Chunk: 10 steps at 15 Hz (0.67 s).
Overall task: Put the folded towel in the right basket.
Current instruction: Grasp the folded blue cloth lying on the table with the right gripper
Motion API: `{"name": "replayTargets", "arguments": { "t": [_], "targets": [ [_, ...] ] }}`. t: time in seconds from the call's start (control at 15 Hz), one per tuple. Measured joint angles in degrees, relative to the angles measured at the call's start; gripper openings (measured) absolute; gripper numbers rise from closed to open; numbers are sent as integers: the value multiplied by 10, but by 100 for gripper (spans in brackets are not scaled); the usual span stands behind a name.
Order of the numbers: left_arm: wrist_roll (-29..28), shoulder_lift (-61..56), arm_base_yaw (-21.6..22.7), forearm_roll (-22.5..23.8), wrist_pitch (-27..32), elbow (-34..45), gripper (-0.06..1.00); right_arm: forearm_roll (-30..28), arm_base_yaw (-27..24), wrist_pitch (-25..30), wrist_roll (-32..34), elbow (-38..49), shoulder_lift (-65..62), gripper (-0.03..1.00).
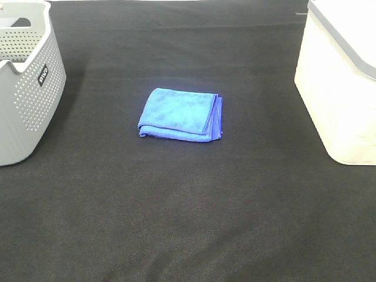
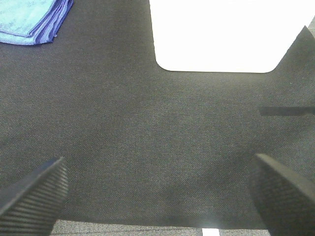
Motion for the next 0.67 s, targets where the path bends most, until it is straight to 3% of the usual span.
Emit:
{"name": "replayTargets", "arguments": {
  "t": [0.67],
  "targets": [
    [0, 0, 0, 0, 0, 0, 99, 0, 0, 0, 0, 0, 0, 96]
  ]
}}
